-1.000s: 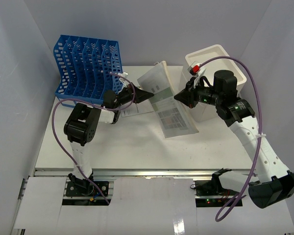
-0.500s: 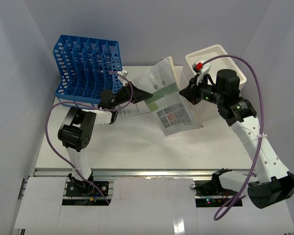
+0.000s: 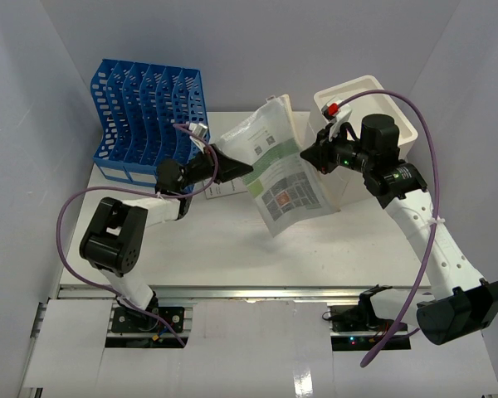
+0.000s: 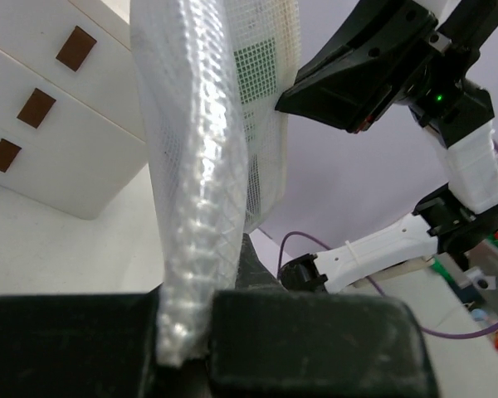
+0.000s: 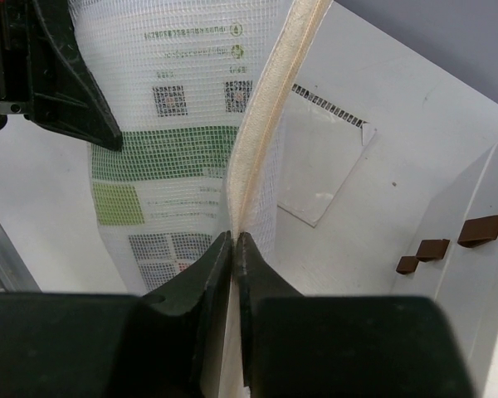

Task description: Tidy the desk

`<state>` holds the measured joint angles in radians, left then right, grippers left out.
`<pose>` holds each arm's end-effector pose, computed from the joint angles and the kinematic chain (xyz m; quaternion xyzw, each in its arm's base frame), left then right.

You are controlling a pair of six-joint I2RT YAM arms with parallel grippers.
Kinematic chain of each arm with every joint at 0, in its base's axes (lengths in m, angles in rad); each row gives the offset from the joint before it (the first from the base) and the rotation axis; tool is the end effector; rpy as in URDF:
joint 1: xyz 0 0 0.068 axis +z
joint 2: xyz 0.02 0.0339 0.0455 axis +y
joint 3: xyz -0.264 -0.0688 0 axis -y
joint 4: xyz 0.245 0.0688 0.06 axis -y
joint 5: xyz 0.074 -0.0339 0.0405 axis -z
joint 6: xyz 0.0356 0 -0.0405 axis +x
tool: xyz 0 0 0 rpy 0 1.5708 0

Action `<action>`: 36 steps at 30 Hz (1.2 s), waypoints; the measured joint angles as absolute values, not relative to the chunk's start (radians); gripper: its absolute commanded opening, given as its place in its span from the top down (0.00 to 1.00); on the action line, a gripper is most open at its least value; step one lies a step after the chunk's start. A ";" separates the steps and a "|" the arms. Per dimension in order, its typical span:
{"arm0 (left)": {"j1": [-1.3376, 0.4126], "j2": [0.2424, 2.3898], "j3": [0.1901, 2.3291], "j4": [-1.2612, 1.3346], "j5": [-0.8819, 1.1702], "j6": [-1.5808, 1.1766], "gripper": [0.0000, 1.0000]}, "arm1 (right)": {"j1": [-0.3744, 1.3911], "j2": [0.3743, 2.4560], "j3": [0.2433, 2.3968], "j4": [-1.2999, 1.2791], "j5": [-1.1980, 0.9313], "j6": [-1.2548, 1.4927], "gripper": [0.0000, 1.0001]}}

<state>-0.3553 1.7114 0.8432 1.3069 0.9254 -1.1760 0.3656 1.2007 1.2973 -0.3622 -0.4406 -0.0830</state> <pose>0.3159 -0.1475 0.2672 0.1540 0.5904 -0.6960 0.3786 0.2421 0.1089 0.4151 -0.3018 0.7264 0.2553 0.5622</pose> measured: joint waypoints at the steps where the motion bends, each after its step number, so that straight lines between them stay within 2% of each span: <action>1: -0.355 1.700 0.834 1.306 0.926 -1.160 1.00 | 0.366 1.201 1.296 -0.361 -0.446 -0.084 0.73; 3: -0.355 1.666 0.816 1.300 0.927 -1.112 1.00 | 0.366 1.199 1.291 -0.356 -0.452 -0.089 0.45; 6: -0.356 1.569 0.781 1.265 0.928 -1.001 1.00 | 0.365 1.190 1.274 -0.340 -0.448 -0.102 0.30; 8: -0.360 1.477 0.776 1.141 0.907 -0.879 1.00 | 0.365 1.176 1.256 -0.326 -0.445 -0.126 0.16; 12: -0.371 1.280 0.778 0.853 0.802 -0.643 1.00 | 0.365 1.140 1.226 -0.307 -0.429 -0.171 0.05; 18: -0.362 1.056 0.858 0.428 0.556 -0.368 1.00 | 0.357 1.079 1.143 -0.281 -0.431 -0.237 0.02; 23: -0.352 0.994 1.038 0.196 0.303 -0.219 1.00 | 0.344 1.062 1.046 -0.262 -0.453 -0.261 0.02; 30: -0.332 0.993 1.194 0.047 -0.029 -0.081 1.00 | 0.314 1.057 0.938 -0.229 -0.502 -0.276 0.02; 36: -0.315 1.032 1.247 -0.013 -0.173 -0.013 1.00 | 0.279 1.057 0.838 -0.164 -0.557 -0.275 0.02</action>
